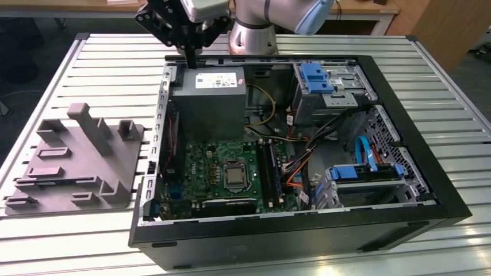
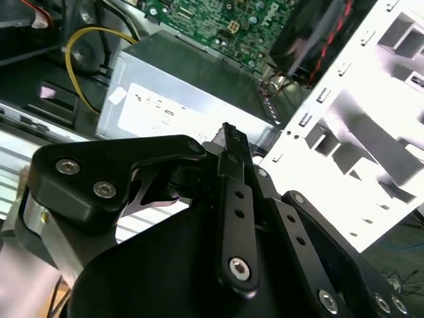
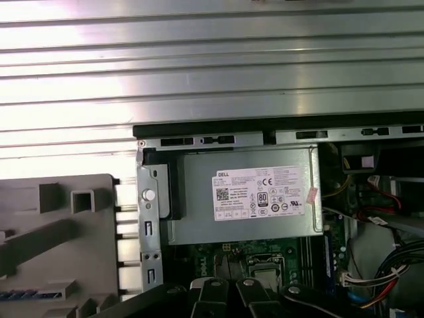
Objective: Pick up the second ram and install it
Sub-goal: 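Reach for the second ram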
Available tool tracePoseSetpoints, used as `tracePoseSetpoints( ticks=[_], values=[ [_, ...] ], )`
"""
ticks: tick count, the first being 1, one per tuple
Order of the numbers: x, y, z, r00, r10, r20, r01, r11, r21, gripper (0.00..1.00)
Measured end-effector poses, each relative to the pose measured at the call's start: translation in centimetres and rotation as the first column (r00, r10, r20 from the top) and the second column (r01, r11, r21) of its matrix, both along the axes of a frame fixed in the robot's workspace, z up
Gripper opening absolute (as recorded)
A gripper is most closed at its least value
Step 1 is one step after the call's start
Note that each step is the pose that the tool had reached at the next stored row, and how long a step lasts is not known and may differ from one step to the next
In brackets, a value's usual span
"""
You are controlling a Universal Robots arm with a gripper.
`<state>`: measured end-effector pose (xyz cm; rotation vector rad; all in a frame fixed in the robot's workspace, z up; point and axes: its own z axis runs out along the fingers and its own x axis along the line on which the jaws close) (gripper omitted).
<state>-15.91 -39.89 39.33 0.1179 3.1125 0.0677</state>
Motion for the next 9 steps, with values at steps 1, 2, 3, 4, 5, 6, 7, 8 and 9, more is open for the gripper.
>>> tracePoseSetpoints(
  ticks=[1,2,3,4,5,6,7,8,9],
  values=[
    [-0.2,0.00,0.00,1.0000,0.000,0.0001,0.000,1.0000,0.0000,0.10],
    [-0.5,0.00,0.00,1.0000,0.000,0.0000,0.000,1.0000,0.0000,0.10],
    [-0.7,0.00,0.00,1.0000,0.000,0.0000,0.000,1.0000,0.0000,0.10],
    [-0.9,0.00,0.00,1.0000,0.000,0.0000,0.000,1.0000,0.0000,0.10],
    [-1.1,0.00,-0.01,1.0000,0.000,0.0000,0.000,1.0000,0.0000,0.10],
    [-1.4,0.00,0.00,1.0000,0.000,-0.0001,0.000,1.0000,-0.0001,0.10],
    [-1.6,0.00,0.00,1.0000,0.000,0.0000,0.000,1.0000,-0.0001,0.10],
    [-1.8,0.00,-0.01,1.0000,0.000,0.0000,0.000,1.0000,0.0000,0.10],
    [-2.1,0.00,-0.01,1.0000,0.000,0.0000,0.000,1.0000,-0.0001,0.10]
  ],
)
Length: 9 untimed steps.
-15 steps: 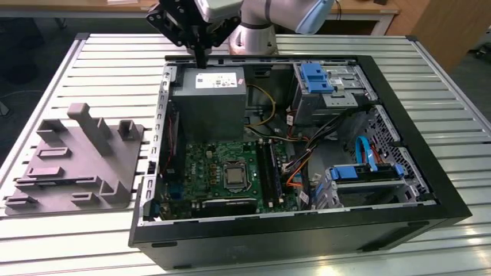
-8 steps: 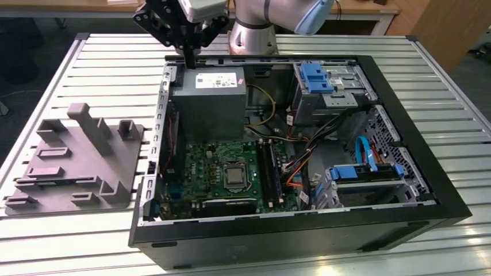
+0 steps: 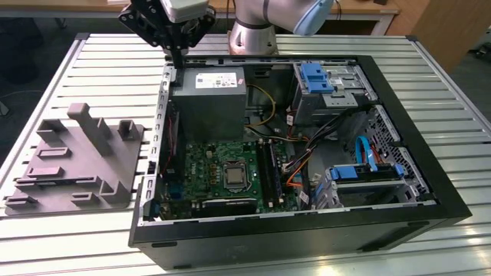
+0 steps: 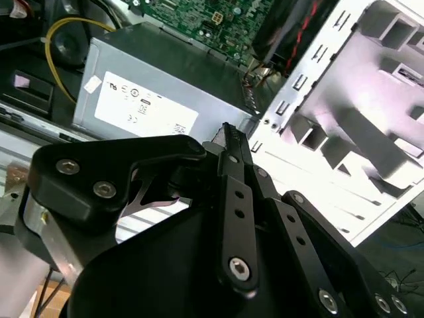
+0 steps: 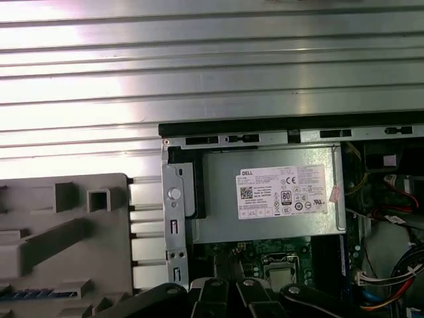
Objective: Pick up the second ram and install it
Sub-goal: 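Reach for the second ram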
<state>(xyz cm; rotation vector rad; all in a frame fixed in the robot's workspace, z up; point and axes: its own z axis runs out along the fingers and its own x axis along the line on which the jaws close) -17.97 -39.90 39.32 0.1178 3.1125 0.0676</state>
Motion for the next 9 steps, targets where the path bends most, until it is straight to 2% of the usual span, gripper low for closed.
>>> tracePoseSetpoints(
  ticks=[9],
  values=[
    [-1.7,0.00,-0.03,1.0000,0.000,0.0001,0.000,1.0000,0.0001,0.10]
  ],
)
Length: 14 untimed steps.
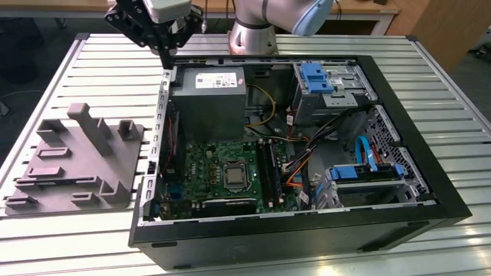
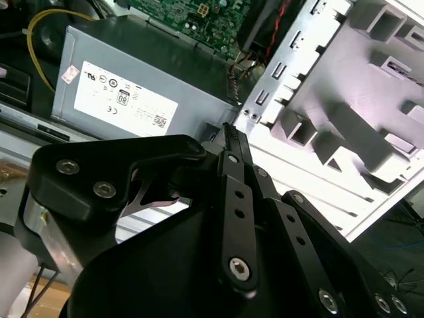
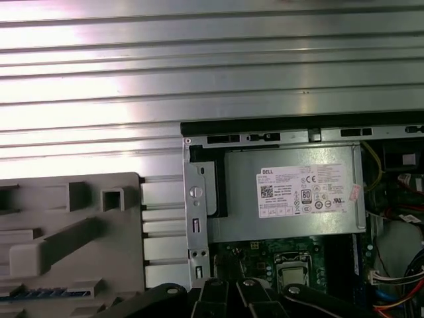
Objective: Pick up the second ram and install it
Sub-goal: 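Reach for the second ram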
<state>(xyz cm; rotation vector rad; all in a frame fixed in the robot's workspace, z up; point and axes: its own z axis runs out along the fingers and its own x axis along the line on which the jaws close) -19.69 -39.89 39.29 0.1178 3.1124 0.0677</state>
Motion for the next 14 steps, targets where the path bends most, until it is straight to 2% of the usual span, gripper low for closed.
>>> tracePoseSetpoints(
  ticks=[14],
  values=[
    [-3.1,0.00,-0.01,1.0000,0.000,-0.0001,0.000,1.0000,0.0000,0.10]
  ],
)
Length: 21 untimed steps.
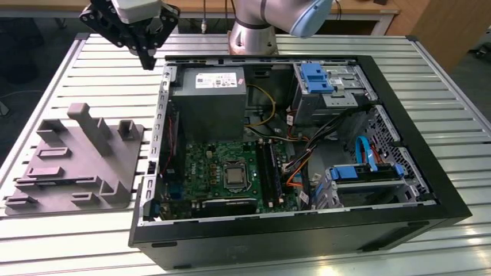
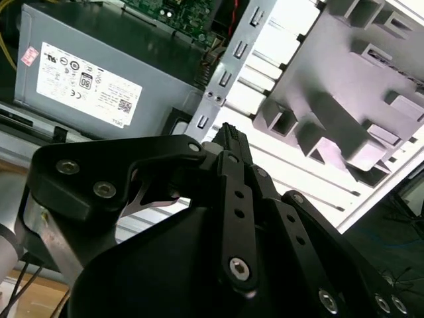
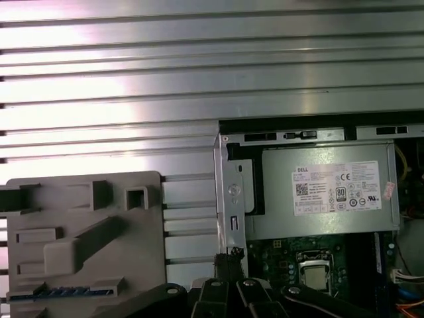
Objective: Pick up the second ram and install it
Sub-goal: 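Reach for the second ram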
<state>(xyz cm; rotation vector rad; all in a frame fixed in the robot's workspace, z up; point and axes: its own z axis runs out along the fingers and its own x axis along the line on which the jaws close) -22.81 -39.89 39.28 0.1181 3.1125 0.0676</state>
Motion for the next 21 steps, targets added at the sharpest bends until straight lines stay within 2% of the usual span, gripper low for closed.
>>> tracePoseSetpoints(
  ticks=[21],
  values=[
    [-5.8,0.00,-0.03,1.0000,0.000,0.0001,0.000,1.0000,0.0000,0.10]
  ],
)
